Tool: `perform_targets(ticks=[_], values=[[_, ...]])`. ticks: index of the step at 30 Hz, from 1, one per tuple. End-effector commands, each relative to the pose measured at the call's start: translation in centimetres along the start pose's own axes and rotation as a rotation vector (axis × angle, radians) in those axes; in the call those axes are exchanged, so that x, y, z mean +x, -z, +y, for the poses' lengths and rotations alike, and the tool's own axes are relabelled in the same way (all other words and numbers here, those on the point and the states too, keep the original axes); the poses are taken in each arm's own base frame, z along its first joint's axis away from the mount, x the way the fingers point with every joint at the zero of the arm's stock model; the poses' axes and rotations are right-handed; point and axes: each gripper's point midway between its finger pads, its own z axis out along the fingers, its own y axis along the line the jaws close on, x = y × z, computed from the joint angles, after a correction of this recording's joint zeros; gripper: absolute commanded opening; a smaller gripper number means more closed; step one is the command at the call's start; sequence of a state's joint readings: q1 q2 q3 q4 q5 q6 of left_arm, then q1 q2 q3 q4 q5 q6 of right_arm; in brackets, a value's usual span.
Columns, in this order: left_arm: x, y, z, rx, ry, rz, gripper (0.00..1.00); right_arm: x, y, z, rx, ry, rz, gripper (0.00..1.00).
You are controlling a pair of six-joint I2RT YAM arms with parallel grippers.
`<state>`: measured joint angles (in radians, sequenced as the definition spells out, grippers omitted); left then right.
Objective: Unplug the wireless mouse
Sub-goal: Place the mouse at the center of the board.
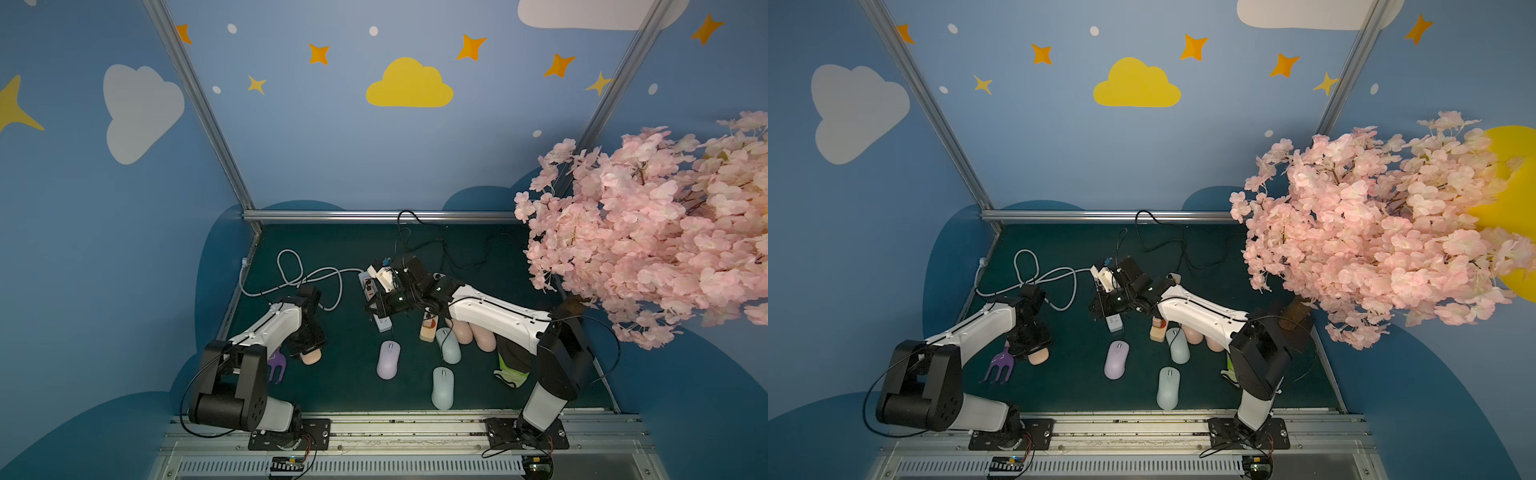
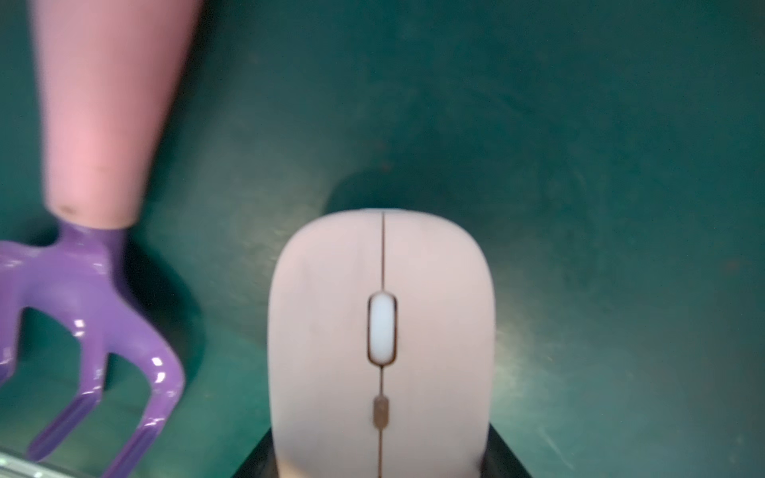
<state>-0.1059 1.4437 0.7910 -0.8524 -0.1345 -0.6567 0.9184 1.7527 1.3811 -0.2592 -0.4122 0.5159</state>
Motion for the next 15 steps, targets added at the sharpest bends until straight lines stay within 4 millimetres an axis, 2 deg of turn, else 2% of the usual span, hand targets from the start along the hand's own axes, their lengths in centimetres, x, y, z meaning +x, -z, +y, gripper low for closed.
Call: perform_targets(ticks=[1, 5, 8, 11, 15], values=[[-0.1, 0.1, 0.8, -0.034, 0.018, 0.006, 0.19, 0.1, 1.4, 1.3, -0.017, 0.036, -0.001, 0.0], [0.6, -0.9, 0.1, -0.015, 0.003, 0.067, 0.36, 0.3, 1.5, 1.2, -0.015, 0.041, 0.009, 0.0], [0.6, -1.0, 0.1, -0.018, 0.004, 0.071, 0.59, 0.4, 1.5, 1.1, -0.008, 0.046, 0.013, 0.0], [0.3, -0.5, 0.2, -0.013, 0.009, 0.044, 0.76, 0.4, 1.6, 0.8, 0.009, 0.048, 0.012, 0.0], [-0.3, 1.0, 0.2, 0.012, 0.026, -0.02, 0.83, 0.2, 1.8, -0.1, 0.071, 0.048, 0.005, 0.0]])
